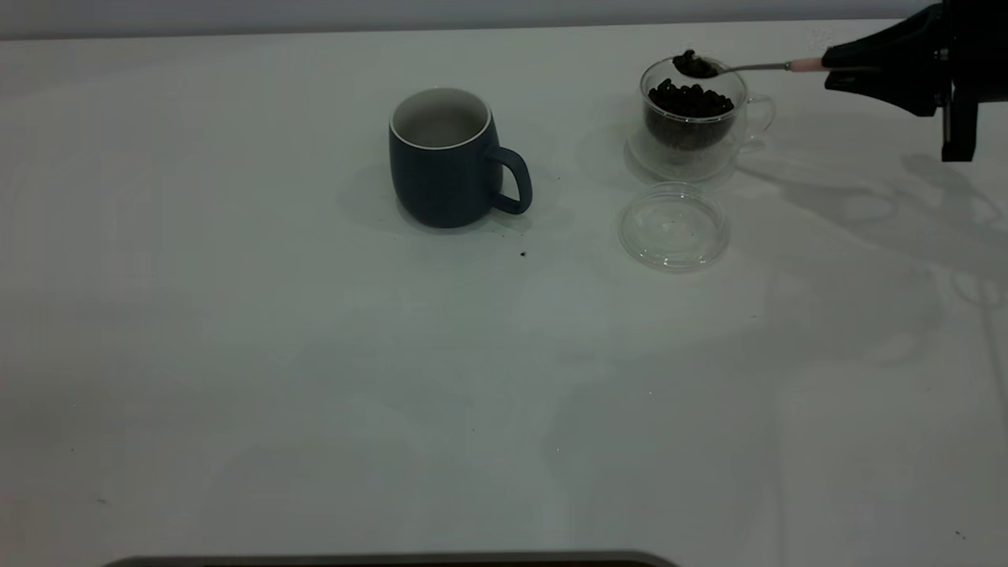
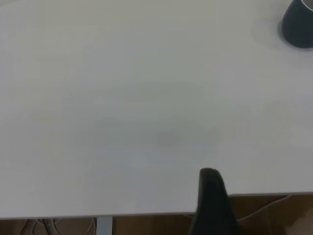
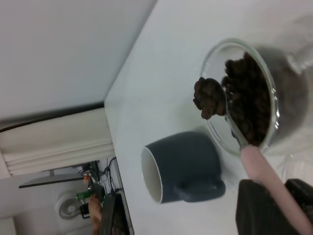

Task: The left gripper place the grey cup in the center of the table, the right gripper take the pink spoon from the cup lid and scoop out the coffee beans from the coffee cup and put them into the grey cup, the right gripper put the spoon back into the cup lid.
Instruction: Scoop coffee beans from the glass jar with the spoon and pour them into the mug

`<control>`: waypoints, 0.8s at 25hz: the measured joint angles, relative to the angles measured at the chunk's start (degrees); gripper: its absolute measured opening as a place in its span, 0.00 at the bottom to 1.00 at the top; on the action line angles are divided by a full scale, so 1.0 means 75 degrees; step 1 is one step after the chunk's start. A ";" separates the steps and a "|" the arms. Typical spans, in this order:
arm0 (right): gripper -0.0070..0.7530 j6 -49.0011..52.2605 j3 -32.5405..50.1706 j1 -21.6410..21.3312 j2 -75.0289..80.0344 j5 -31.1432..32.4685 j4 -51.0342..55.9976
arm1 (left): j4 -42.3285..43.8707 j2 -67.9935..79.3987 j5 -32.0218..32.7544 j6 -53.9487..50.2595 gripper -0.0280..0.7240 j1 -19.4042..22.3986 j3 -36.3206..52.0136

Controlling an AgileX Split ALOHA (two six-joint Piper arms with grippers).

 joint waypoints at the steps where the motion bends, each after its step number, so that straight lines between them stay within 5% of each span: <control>1: 0.15 0.0103 0.0000 -0.0010 0.0000 -0.0078 -0.0058 | 0.0000 0.0000 0.0000 0.0000 0.79 0.0000 0.0000; 20: 0.15 0.0172 -0.0008 -0.0018 0.0000 -0.0134 -0.0263 | 0.0000 0.0000 0.0000 -0.0022 0.79 0.0000 0.0000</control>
